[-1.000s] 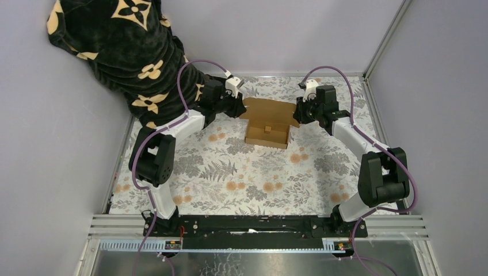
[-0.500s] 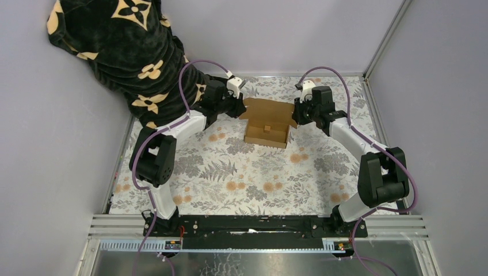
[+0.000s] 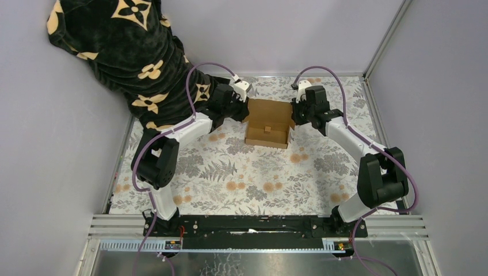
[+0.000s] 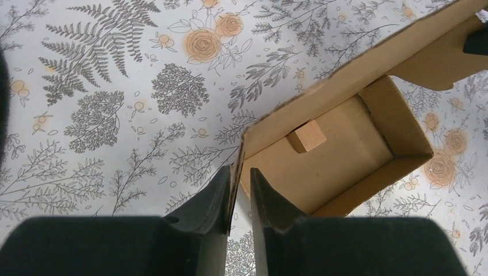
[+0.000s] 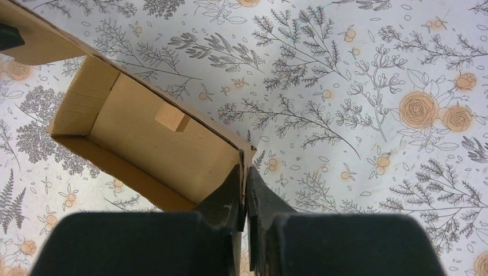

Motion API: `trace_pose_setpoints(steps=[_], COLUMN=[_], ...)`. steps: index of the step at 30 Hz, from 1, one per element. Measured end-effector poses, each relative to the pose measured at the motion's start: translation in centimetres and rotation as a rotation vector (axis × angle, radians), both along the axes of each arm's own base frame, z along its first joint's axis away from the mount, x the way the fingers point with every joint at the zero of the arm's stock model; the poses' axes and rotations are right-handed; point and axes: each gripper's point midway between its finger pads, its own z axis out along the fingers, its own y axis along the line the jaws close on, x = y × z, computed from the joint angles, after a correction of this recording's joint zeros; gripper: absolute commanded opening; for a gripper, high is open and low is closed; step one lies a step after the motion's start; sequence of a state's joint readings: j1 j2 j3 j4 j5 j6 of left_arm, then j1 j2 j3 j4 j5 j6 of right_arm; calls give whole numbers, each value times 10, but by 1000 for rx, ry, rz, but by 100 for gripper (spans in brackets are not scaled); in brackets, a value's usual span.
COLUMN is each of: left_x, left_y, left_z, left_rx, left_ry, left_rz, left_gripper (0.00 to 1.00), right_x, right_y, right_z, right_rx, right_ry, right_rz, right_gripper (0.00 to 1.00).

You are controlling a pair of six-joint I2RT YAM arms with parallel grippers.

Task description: Fold the paper box

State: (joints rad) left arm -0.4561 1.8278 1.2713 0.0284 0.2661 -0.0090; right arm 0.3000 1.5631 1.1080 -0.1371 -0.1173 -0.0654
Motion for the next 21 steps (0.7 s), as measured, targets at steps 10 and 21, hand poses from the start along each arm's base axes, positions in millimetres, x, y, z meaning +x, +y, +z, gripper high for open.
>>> trace_pose_setpoints(steps=[10, 21], left_x=[-3, -11], left_y=[8, 1], left_z=[-5, 5], left_rx=[44, 39], left_ry=[44, 48], left_rz=[115, 210], left_gripper=[24, 23], right_x=[-4, 0], right_y=[14, 10], right_z=[3, 6], right_rx=[-9, 2], right_ry=[-2, -9], right_rz=[-47, -189], right_gripper=[6, 3])
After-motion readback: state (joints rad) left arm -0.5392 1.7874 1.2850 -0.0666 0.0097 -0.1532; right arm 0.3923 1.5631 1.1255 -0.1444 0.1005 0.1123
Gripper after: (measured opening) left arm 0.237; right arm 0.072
